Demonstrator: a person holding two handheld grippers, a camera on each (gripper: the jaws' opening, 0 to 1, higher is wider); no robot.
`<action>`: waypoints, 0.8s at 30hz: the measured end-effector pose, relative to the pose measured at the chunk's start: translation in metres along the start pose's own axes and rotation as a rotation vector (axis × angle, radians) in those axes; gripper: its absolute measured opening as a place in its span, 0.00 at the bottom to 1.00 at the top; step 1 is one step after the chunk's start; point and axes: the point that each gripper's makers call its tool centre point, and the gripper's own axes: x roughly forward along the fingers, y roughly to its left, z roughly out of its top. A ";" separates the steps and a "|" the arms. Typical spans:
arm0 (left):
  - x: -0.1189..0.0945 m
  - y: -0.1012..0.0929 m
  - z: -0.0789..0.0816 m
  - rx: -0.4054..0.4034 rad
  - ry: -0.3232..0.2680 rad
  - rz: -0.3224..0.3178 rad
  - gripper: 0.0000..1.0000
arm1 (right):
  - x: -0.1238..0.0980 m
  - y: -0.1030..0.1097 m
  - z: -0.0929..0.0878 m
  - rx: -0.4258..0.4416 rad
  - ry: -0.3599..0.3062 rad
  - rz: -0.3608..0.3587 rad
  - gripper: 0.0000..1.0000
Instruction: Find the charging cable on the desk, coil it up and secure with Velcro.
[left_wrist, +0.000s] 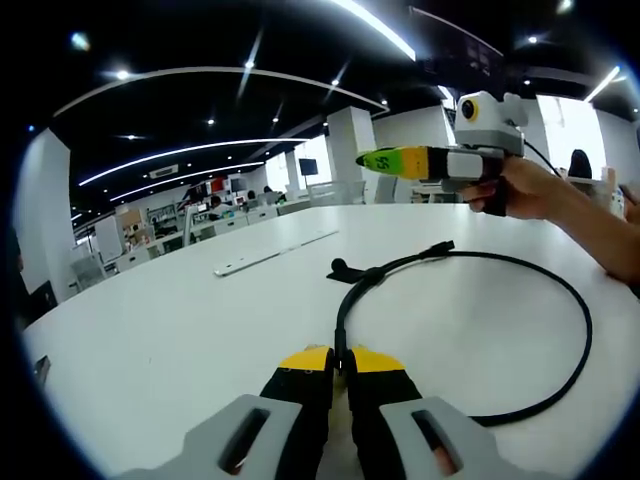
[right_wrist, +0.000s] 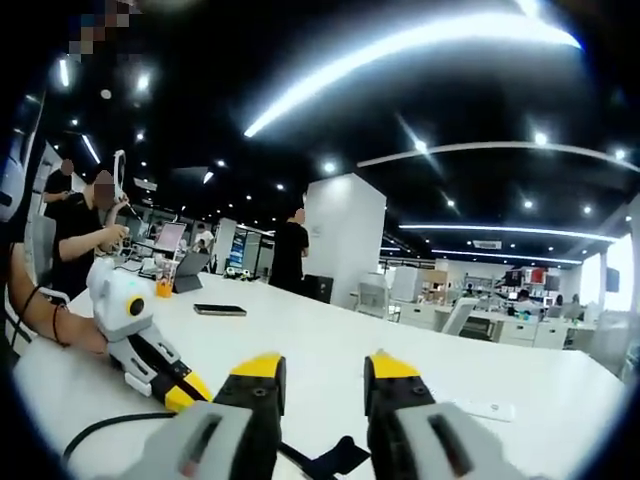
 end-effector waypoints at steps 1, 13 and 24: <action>0.000 0.000 0.000 0.002 0.000 0.000 0.07 | 0.000 0.000 0.000 0.001 0.001 0.000 0.32; 0.000 0.000 0.000 -0.001 -0.004 0.000 0.07 | 0.001 0.003 -0.002 0.006 0.004 0.006 0.32; 0.000 -0.001 0.001 -0.008 -0.007 -0.007 0.11 | 0.000 0.002 -0.003 0.011 0.004 0.002 0.32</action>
